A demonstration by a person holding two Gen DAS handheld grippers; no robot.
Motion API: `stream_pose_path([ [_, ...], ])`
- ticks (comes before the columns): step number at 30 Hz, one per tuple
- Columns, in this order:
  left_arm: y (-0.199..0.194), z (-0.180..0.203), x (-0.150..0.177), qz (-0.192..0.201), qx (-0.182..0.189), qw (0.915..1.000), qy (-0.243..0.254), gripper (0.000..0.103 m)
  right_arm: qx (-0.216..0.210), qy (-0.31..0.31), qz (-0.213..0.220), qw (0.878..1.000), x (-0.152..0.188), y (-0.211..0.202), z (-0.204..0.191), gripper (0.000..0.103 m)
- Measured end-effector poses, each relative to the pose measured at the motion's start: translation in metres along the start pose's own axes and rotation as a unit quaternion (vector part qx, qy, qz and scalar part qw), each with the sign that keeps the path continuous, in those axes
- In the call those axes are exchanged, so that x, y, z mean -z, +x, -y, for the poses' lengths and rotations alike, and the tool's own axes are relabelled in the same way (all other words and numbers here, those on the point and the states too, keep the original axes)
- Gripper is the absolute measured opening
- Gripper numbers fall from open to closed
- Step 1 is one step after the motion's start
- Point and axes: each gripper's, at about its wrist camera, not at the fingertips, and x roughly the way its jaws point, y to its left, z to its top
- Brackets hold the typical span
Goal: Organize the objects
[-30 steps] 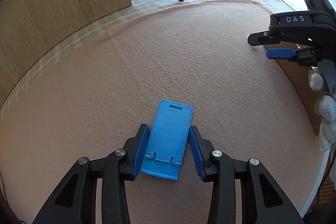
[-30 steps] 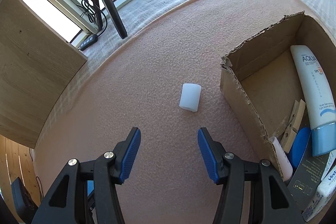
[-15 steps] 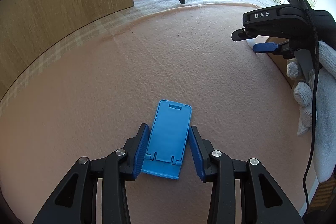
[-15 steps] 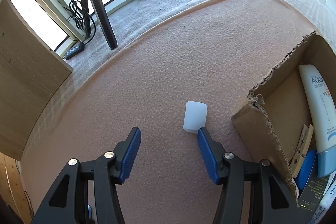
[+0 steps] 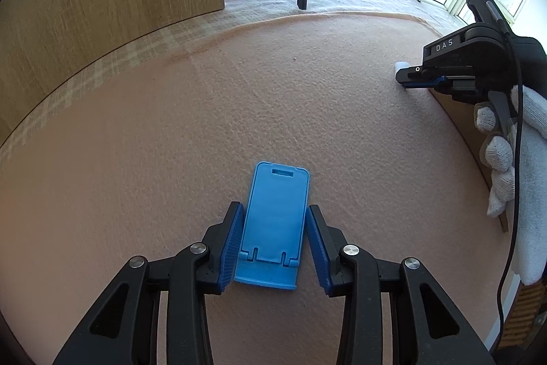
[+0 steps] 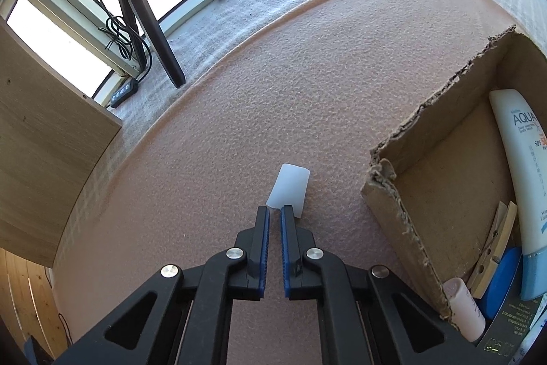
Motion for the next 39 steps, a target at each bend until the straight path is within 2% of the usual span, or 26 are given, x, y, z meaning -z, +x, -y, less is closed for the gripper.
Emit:
stream_pose_path([
  [5,-0.001,-0.002,0.002,0.0,0.003,1.0,-0.006,0.04,-0.028,0.006,-0.006,1.0,0.007,-0.007,0.006,0.001],
  [10,-0.001,0.0,0.002,0.002,-0.001,1.0,-0.004,0.04,-0.016,-0.025,-0.001,1.0,0.022,-0.018,0.005,0.001],
  [13,0.0,0.0,0.002,0.001,-0.001,1.0,-0.004,0.04,0.008,-0.043,0.006,0.999,0.021,-0.022,-0.003,0.008],
  [14,0.0,0.0,0.002,0.002,-0.001,1.0,-0.004,0.04,0.011,-0.053,0.01,0.998,0.02,-0.024,-0.006,0.013],
  [18,-0.001,-0.001,0.002,0.001,0.0,1.0,-0.004,0.04,0.027,-0.074,0.019,0.997,0.003,-0.032,-0.019,0.023],
  [21,-0.001,-0.001,0.002,0.001,0.0,1.0,-0.003,0.04,0.031,-0.103,0.004,0.994,-0.014,-0.03,-0.031,0.03],
  [24,-0.001,-0.001,0.002,0.001,0.0,1.0,-0.004,0.04,0.058,-0.149,-0.023,0.987,-0.03,-0.016,-0.046,0.031],
  [27,-0.001,0.0,0.003,0.001,0.001,1.0,-0.005,0.04,0.076,-0.159,-0.054,0.983,-0.044,0.001,-0.049,0.031],
  [30,-0.001,0.0,0.003,0.001,0.003,1.0,-0.006,0.04,0.093,-0.169,-0.063,0.979,-0.052,0.013,-0.049,0.031],
  [34,-0.002,-0.001,0.004,0.001,0.004,1.0,-0.007,0.04,0.108,-0.173,-0.08,0.976,-0.055,0.024,-0.046,0.031],
  [39,-0.001,-0.002,0.004,0.0,0.004,1.0,-0.008,0.04,0.102,-0.195,-0.099,0.971,-0.047,0.024,-0.049,0.031],
])
